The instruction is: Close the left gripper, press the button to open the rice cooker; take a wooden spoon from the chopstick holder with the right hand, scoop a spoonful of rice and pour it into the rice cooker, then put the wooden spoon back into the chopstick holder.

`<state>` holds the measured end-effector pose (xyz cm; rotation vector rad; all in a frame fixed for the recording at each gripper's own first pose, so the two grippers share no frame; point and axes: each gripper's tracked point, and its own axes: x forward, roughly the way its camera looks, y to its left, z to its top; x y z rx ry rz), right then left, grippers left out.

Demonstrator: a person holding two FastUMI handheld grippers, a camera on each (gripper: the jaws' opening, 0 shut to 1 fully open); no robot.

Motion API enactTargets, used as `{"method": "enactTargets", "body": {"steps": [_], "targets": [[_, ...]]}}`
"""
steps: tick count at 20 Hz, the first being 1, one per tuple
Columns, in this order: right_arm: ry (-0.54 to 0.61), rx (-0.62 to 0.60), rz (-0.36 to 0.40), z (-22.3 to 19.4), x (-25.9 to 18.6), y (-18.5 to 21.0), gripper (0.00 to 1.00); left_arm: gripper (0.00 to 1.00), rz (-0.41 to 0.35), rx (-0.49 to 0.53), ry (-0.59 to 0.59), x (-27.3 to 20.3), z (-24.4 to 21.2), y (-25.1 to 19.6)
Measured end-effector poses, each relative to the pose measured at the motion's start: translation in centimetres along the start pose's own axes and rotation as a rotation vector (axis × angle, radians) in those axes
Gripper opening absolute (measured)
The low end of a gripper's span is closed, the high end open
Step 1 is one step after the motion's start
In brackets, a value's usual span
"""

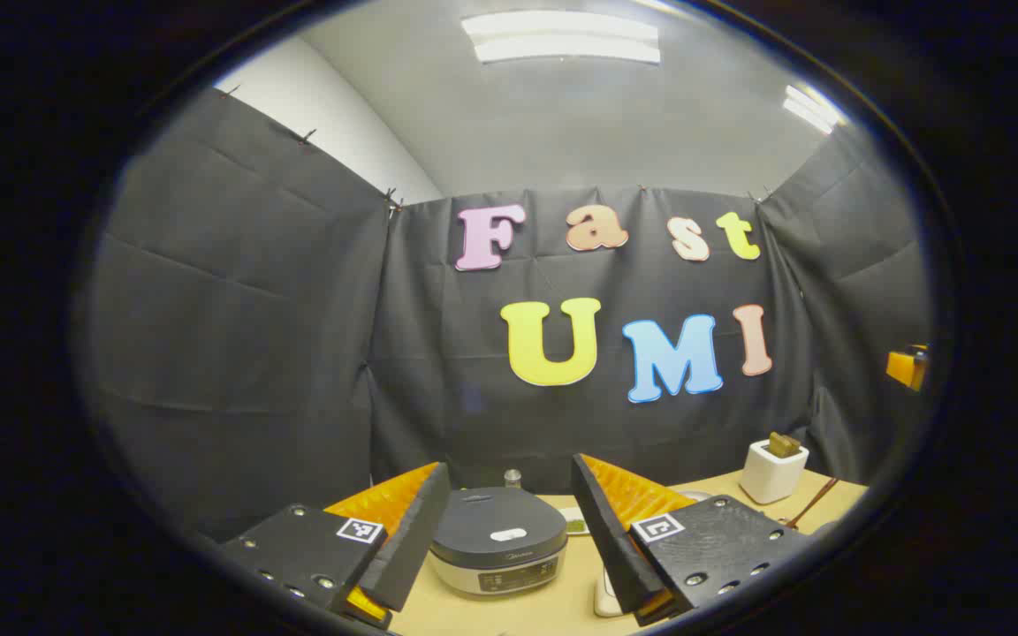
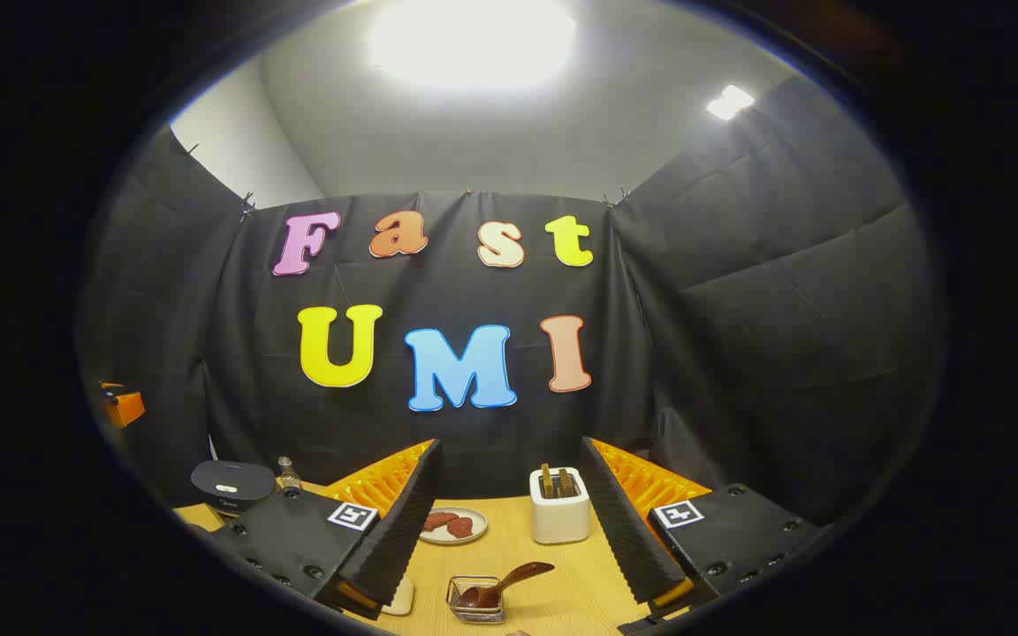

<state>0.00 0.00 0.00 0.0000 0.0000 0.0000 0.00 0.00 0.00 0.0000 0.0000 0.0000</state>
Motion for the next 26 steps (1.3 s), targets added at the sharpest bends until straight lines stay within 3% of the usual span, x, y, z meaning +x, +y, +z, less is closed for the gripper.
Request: {"method": "enactTargets", "body": {"steps": [26], "targets": [[0.016,-0.046,0.000,-0.7,-0.1,-0.8,0.98,0.86,0.016,0.003,-0.008,-0.2,0.9,0.1]]}}
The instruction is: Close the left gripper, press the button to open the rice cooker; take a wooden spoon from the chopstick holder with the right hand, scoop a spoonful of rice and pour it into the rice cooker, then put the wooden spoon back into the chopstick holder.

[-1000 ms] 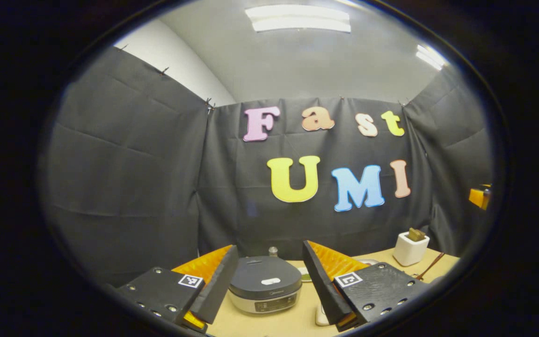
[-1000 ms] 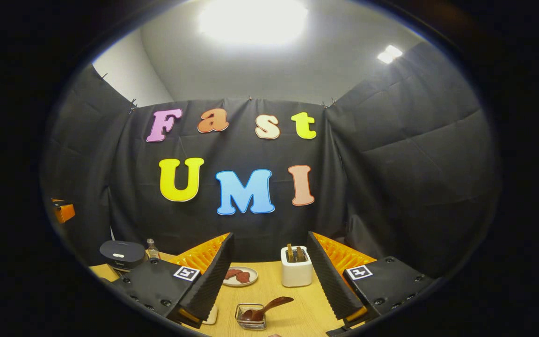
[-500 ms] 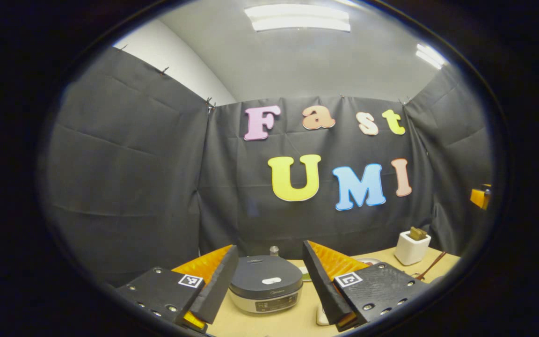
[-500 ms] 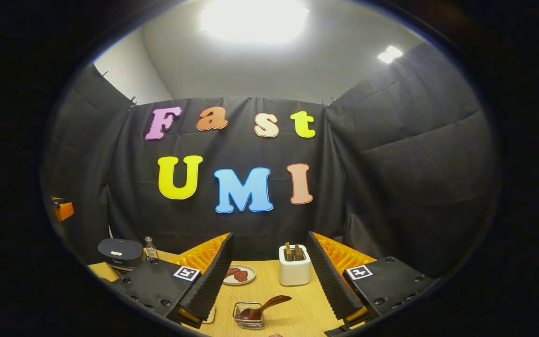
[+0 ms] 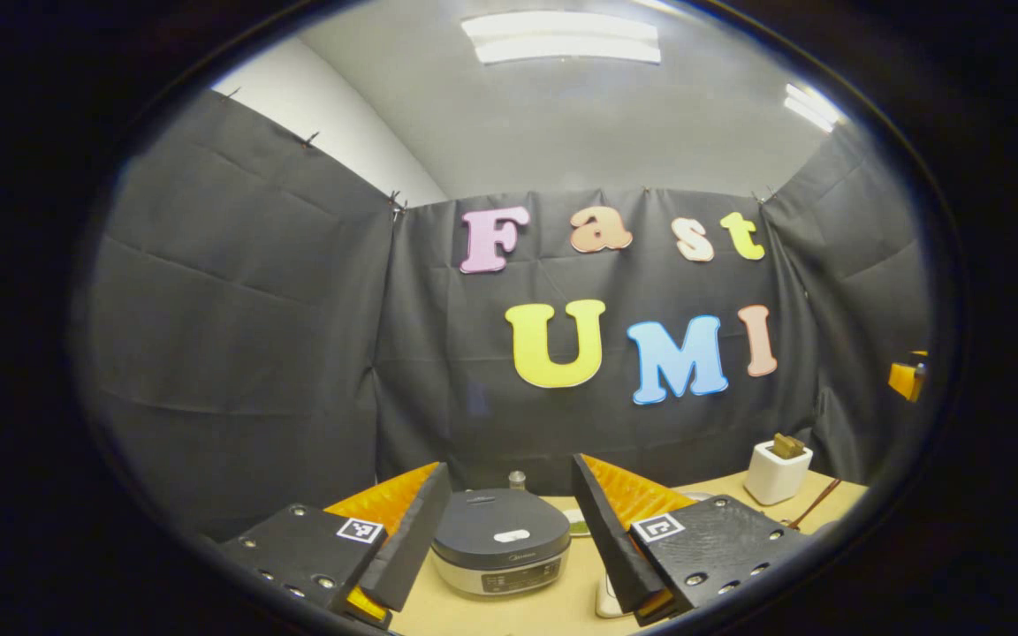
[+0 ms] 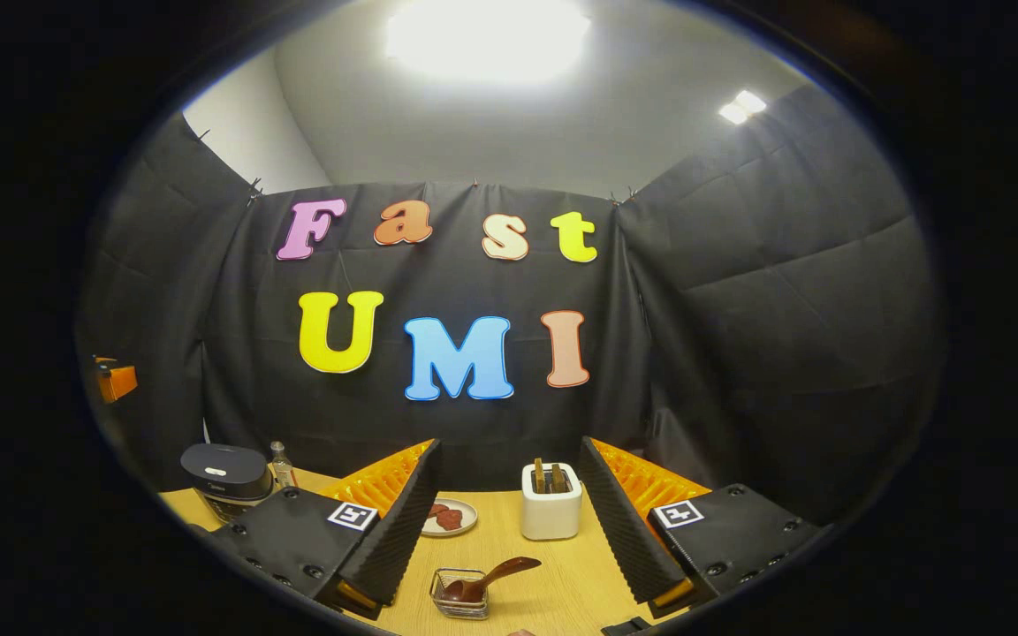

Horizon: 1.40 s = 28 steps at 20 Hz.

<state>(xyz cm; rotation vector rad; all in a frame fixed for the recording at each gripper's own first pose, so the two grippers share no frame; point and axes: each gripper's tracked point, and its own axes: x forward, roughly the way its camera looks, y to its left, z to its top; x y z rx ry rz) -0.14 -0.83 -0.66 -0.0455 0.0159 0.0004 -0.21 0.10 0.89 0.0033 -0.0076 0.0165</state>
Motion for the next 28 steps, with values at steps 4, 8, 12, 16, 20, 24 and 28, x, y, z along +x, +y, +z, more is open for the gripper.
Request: {"method": "enactTargets", "body": {"steps": [4,8,12,16,20,24,28], "targets": [[0.004,0.009,0.001,-0.4,0.0,-0.4,0.98,0.86,-0.005,-0.004,0.005,0.1,0.0,-0.5],[0.001,0.013,-0.002,-0.5,0.2,-1.0,0.98,0.86,-0.002,-0.007,0.016,0.2,0.0,-0.9],[0.004,0.016,0.010,-1.0,0.6,-1.2,0.98,0.86,0.005,0.009,0.024,0.6,-0.1,-1.5],[0.005,0.015,0.026,-1.1,1.1,-2.0,0.98,0.76,0.009,0.014,0.017,0.6,0.3,-2.7],[0.004,0.019,0.041,-1.4,1.4,-2.9,0.98,0.57,0.010,0.025,0.002,0.4,0.9,-4.0],[0.009,0.022,0.069,-1.9,1.5,-3.5,0.98,0.37,0.030,0.031,0.001,0.0,0.9,-4.5],[0.014,0.031,0.095,-2.4,1.5,-3.7,0.98,0.05,0.069,0.041,-0.009,0.5,1.0,-3.7]]}}
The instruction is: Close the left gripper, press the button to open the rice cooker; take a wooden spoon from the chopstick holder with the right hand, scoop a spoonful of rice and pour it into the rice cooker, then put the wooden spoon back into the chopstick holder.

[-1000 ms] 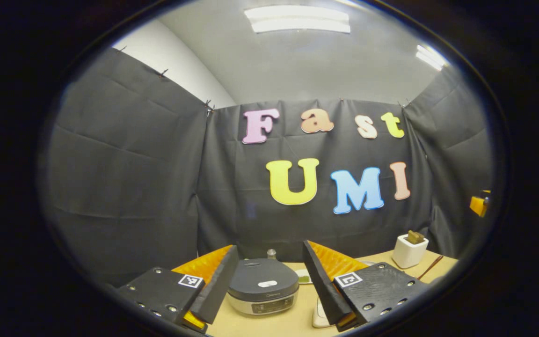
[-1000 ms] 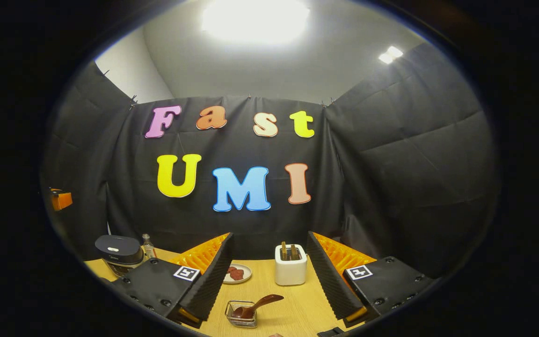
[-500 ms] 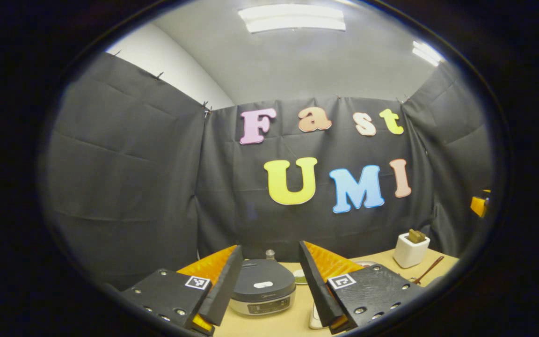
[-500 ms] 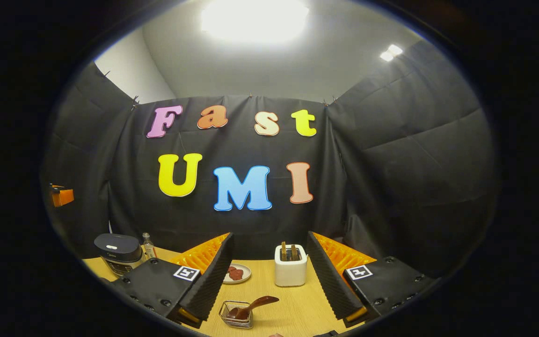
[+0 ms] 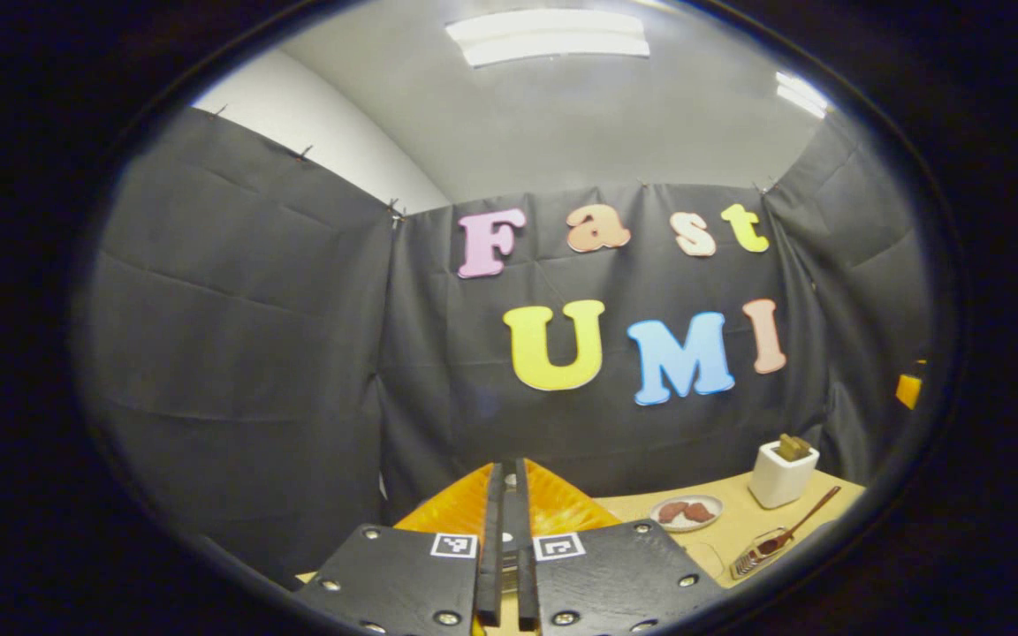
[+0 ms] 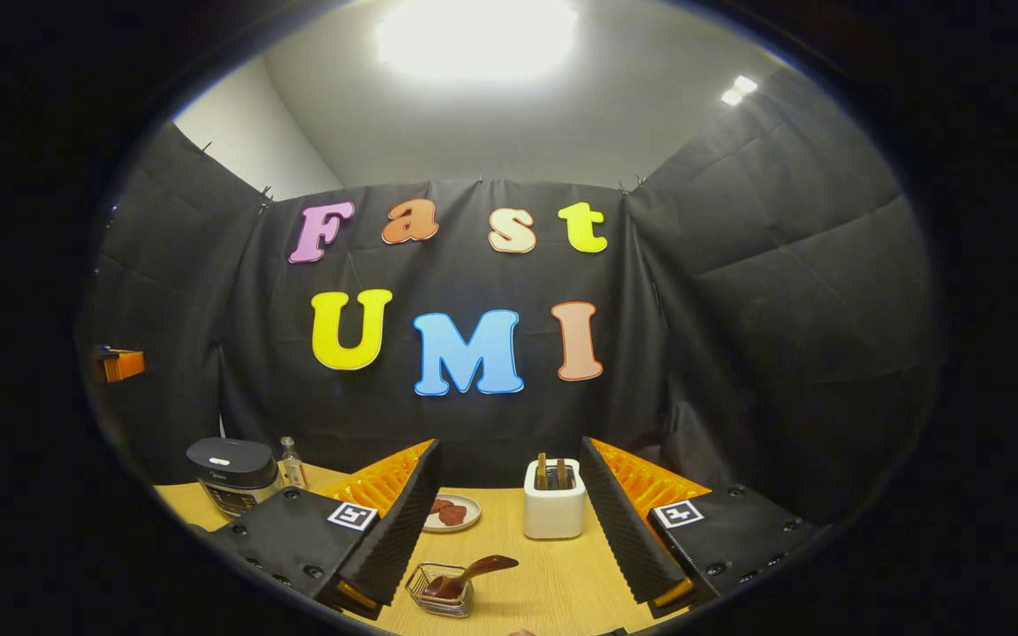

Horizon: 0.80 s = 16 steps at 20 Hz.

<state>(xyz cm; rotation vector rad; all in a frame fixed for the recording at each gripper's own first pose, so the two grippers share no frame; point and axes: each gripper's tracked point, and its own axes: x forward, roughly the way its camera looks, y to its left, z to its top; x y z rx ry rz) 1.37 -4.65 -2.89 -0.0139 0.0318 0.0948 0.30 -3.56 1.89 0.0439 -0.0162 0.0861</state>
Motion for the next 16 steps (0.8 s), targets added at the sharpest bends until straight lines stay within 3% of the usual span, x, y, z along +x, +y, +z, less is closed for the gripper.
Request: {"method": "enactTargets", "body": {"steps": [6,16], "targets": [[0.020,-0.003,-0.012,-0.9,-0.2,1.0,0.98,0.03,-0.055,0.001,0.025,3.4,-2.1,0.1],[0.025,-0.029,-0.127,-0.8,1.6,2.9,0.98,0.02,-0.111,-0.053,0.168,12.2,-11.0,1.8]]}}
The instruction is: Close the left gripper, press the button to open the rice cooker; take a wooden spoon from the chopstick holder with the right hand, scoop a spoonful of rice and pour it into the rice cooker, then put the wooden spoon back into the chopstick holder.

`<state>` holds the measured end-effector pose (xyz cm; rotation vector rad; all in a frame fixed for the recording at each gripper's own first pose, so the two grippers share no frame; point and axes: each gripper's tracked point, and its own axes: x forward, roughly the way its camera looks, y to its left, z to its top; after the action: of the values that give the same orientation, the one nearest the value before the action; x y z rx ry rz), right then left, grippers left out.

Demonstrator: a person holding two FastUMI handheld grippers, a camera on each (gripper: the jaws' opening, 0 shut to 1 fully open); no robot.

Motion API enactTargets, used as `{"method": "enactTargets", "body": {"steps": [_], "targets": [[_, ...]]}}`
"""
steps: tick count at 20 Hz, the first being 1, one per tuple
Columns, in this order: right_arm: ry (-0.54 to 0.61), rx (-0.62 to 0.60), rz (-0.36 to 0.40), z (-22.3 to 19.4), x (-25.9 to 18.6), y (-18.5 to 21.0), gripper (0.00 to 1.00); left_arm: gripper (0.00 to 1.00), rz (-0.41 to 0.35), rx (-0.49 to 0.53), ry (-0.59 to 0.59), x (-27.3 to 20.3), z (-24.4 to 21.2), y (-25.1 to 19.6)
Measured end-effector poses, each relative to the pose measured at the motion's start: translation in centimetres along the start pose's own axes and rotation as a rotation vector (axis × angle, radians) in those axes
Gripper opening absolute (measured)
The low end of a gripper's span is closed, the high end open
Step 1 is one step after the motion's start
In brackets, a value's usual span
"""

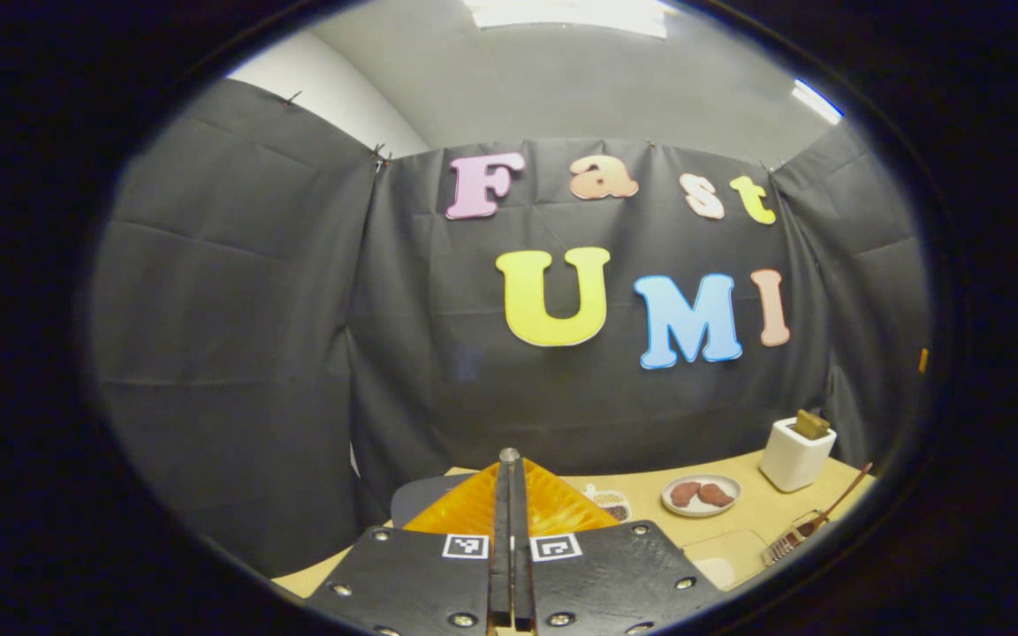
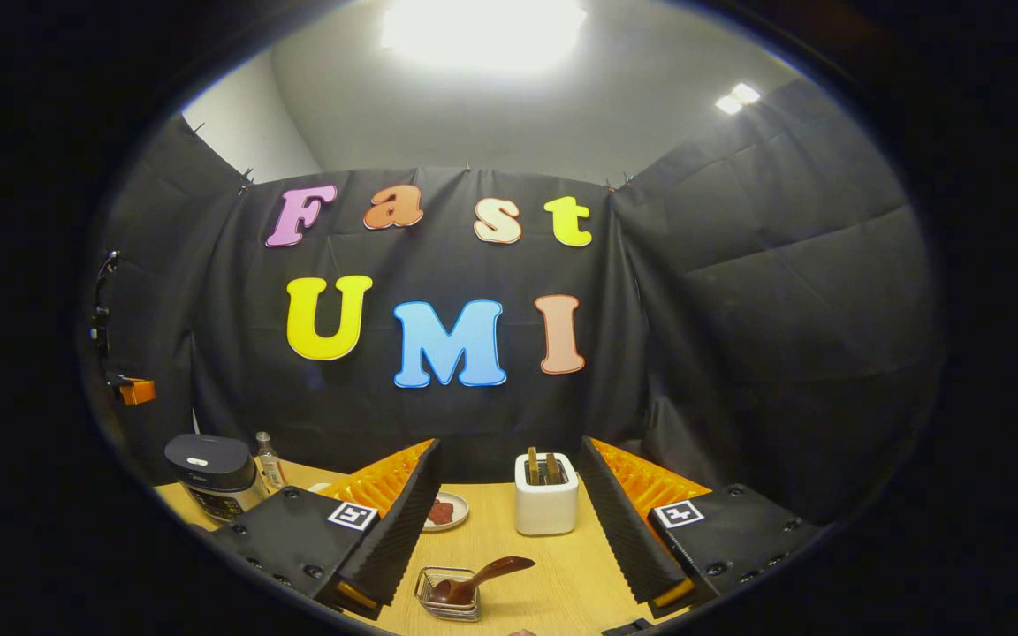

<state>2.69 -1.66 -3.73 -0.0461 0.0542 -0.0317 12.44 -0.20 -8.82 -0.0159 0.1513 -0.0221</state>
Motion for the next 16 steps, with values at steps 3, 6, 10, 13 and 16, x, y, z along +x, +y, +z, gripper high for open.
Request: {"method": "enactTargets", "body": {"steps": [3,6,10,13,16], "targets": [[0.009,-0.017,-0.024,-0.2,0.5,0.7,0.98,0.02,-0.018,-0.015,0.058,2.4,-3.0,0.2],[0.021,-0.029,-0.041,-0.5,0.8,1.0,0.98,0.02,-0.039,-0.027,0.116,4.1,-6.0,0.1],[0.040,-0.055,-0.052,-0.8,1.1,1.6,0.98,0.03,-0.057,-0.040,0.193,5.9,-9.8,0.2],[0.048,-0.074,-0.055,-0.8,1.4,1.9,0.98,0.03,-0.058,-0.047,0.239,6.5,-12.5,0.3],[0.050,-0.093,-0.051,-0.6,1.5,2.1,0.98,0.02,-0.053,-0.052,0.269,7.1,-14.0,0.3]]}}
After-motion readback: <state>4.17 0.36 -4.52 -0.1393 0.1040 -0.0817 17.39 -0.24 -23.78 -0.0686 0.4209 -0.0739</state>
